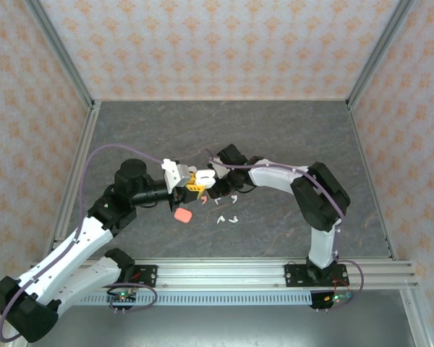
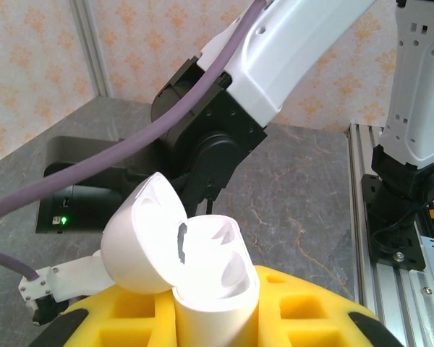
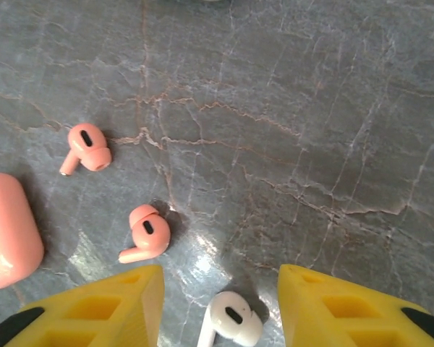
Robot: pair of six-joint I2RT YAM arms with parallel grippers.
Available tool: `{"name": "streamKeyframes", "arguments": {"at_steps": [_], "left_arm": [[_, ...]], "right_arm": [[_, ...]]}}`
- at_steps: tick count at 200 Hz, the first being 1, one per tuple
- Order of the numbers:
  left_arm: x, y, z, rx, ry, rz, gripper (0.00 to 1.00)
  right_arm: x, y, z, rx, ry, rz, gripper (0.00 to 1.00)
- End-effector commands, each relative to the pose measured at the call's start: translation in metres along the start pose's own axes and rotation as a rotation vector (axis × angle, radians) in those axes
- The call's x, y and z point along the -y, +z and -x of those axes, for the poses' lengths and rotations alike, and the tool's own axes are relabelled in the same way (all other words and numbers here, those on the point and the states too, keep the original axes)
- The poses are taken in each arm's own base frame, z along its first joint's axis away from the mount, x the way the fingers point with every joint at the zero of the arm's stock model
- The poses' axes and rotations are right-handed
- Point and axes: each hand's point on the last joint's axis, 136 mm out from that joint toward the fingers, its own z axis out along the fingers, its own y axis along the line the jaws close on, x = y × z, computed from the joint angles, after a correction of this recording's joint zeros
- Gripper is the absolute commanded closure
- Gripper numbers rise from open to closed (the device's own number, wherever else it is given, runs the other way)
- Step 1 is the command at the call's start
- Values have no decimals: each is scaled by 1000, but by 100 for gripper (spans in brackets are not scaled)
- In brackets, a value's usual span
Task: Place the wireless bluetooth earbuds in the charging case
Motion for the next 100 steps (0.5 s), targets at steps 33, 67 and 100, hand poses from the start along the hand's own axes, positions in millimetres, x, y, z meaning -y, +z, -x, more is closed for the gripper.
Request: {"name": "streamKeyframes", "arguments": {"at_steps": [33, 67, 100], "left_arm": [[-3, -2, 4, 8, 21, 27, 100], [-3, -3, 3, 4, 21, 30, 100], [-4, -3, 4, 3, 22, 34, 100]], "right_arm": [[-3, 13, -24, -96, -44, -12, 56], [-3, 11, -36, -129, -53, -19, 58], [0, 11, -45, -146, -53, -35, 60]]}}
